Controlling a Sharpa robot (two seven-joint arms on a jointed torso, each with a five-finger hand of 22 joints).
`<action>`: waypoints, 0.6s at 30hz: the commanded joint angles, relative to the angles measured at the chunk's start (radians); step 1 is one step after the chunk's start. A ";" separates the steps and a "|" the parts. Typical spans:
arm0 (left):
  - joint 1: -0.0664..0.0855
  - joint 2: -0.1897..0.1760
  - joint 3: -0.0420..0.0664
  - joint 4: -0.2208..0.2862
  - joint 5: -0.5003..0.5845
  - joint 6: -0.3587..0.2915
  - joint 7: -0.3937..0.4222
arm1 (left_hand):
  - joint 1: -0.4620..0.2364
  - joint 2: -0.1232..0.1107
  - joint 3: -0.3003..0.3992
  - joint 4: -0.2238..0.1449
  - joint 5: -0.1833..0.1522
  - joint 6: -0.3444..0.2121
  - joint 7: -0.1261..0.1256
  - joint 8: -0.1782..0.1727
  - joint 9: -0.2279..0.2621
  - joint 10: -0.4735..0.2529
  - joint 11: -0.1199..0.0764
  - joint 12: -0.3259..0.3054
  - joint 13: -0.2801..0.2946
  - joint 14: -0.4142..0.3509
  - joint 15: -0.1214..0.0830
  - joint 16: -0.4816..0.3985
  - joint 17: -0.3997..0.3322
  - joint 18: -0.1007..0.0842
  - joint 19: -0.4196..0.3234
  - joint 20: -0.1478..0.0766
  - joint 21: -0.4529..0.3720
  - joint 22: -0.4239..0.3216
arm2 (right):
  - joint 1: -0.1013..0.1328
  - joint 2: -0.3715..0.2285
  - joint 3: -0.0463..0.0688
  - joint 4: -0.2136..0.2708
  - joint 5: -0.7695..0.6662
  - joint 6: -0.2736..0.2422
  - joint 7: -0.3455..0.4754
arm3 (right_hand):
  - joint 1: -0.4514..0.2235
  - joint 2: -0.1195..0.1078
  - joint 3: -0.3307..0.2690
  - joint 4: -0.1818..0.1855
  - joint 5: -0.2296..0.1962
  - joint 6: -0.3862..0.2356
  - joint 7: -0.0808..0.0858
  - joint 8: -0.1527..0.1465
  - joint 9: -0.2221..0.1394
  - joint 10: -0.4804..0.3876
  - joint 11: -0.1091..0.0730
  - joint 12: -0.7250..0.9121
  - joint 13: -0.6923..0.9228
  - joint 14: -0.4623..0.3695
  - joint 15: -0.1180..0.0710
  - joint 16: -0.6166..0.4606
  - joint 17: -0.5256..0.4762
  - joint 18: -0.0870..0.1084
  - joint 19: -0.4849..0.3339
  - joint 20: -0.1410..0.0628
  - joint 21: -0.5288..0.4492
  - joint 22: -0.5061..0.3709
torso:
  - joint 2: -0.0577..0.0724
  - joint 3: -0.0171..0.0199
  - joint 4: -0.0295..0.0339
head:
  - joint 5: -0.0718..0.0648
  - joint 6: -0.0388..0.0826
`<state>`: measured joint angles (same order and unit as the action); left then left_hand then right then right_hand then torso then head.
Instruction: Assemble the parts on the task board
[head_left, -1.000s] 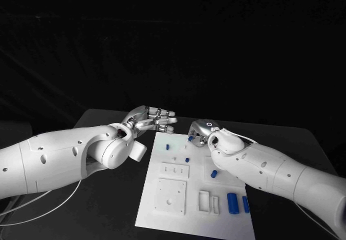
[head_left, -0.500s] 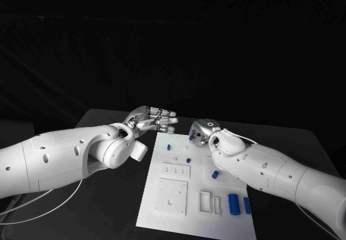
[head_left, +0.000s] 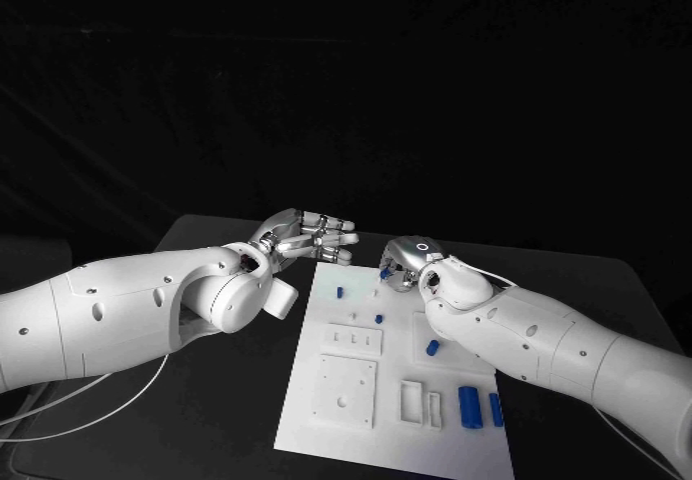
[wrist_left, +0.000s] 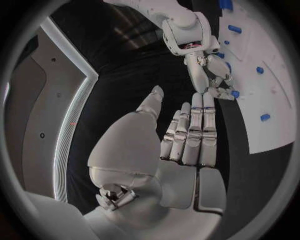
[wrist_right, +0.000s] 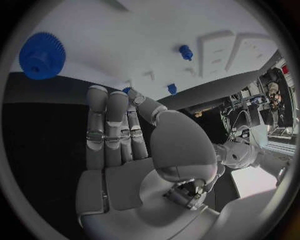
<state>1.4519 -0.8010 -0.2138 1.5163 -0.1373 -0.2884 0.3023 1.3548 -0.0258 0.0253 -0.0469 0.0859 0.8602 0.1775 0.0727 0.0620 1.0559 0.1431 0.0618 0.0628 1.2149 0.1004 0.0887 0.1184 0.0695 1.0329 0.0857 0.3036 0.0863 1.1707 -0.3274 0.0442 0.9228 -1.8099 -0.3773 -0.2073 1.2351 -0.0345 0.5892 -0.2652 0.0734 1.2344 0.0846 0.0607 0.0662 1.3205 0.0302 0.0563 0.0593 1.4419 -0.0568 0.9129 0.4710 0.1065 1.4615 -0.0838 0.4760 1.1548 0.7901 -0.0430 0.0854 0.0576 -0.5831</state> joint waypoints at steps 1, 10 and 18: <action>0.002 0.003 0.001 0.000 -0.005 0.016 0.007 | -0.001 0.006 0.000 -0.004 0.001 0.006 0.000 0.005 0.001 0.003 0.003 -0.002 0.000 0.007 0.001 0.004 0.000 0.008 -0.002 -0.001 0.003 0.000 | 0.000 0.004 0.000 0.001 -0.016 0.001 -0.004 | 0.007 0.003 0.005 -0.001 -0.003 0.009 0.001 0.003 0.007 0.005 0.001 0.002 0.002 -0.001 -0.007 0.004 -0.001 0.005 0.013 -0.002 -0.003 0.001 | 0.001 0.0005 0.0004 | 0.002 -0.002; 0.002 0.006 0.001 -0.006 -0.005 0.020 0.009 | -0.002 0.005 0.000 -0.003 0.001 0.002 0.001 0.004 0.001 0.002 0.004 -0.002 0.000 0.006 0.002 0.003 0.000 0.008 -0.002 0.000 0.003 -0.001 | 0.002 0.005 0.000 -0.001 -0.014 0.003 -0.003 | 0.007 0.003 0.005 0.000 -0.001 0.009 0.001 0.003 0.006 0.005 0.001 0.002 0.002 -0.001 -0.006 0.004 -0.002 0.005 0.014 -0.001 -0.012 0.007 | 0.001 0.0013 0.0011 | 0.010 -0.005; 0.002 0.008 0.001 -0.004 -0.005 0.022 0.010 | -0.001 0.005 0.001 -0.003 0.002 0.001 0.001 0.004 0.001 0.001 0.004 -0.002 0.000 0.006 0.002 0.003 0.000 0.009 -0.002 0.000 0.003 -0.002 | 0.003 0.019 0.000 -0.014 -0.010 -0.001 0.001 | 0.006 0.002 0.003 0.000 0.003 0.007 0.001 0.003 0.006 0.002 0.002 0.002 0.002 -0.001 -0.004 0.002 -0.004 0.004 0.013 0.000 -0.017 0.012 | 0.003 0.0006 0.0037 | 0.011 -0.007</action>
<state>1.4519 -0.7957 -0.2137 1.5096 -0.1380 -0.2840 0.3026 1.3550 -0.0261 0.0253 -0.0469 0.0859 0.8601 0.1776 0.0727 0.0619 1.0559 0.1431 0.0618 0.0628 1.2149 0.1004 0.0887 0.1184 0.0695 1.0330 0.0857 0.3036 0.0854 1.1728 -0.3123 0.0442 0.9111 -1.8112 -0.3767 -0.2076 1.2405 -0.0371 0.5889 -0.2655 0.0725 1.2328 0.0862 0.0570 0.0663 1.3203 0.0304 0.0561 0.0600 1.4420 -0.0568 0.9128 0.4684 0.1063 1.4614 -0.0837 0.4619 1.1659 0.7918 -0.0428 0.0877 0.0677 -0.5898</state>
